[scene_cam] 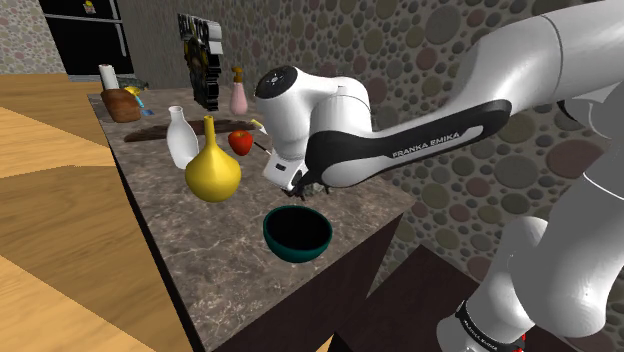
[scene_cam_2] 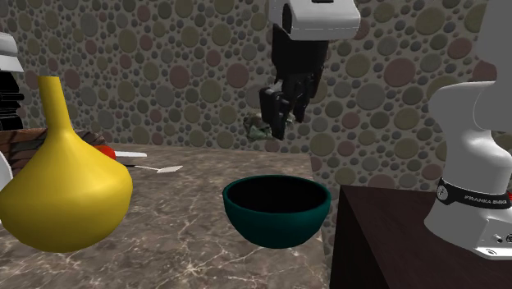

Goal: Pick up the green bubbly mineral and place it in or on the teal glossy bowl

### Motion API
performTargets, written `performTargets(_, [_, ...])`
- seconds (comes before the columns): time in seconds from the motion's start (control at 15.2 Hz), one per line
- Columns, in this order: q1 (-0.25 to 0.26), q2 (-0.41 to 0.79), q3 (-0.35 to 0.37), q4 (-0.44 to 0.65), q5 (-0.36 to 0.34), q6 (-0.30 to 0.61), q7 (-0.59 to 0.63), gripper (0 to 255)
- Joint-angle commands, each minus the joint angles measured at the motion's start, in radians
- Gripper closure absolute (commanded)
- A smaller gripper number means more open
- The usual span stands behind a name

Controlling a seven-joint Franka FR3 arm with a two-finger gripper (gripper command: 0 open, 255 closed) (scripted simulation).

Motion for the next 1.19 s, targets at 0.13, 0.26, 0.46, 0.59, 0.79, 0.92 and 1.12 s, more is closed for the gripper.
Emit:
performTargets(0.13, [0.053,0.052,0.056,0.070,0.021,-0.065,0.087,255])
performTargets(0.26, [0.053,0.060,0.055,0.053,0.017,-0.042,0.098,255])
performTargets(0.46, [0.052,0.073,0.055,0.029,0.011,-0.009,0.115,255])
performTargets(0.59, [0.052,0.083,0.054,0.014,0.005,0.013,0.127,255])
performTargets(0.79, [0.046,0.180,0.046,0.164,0.040,-0.112,0.110,0])
performTargets(0.92, [0.041,0.398,0.020,0.470,0.097,-0.343,0.099,0])
performTargets(1.12, [0.053,0.766,-0.036,1.018,0.167,-0.710,0.083,0])
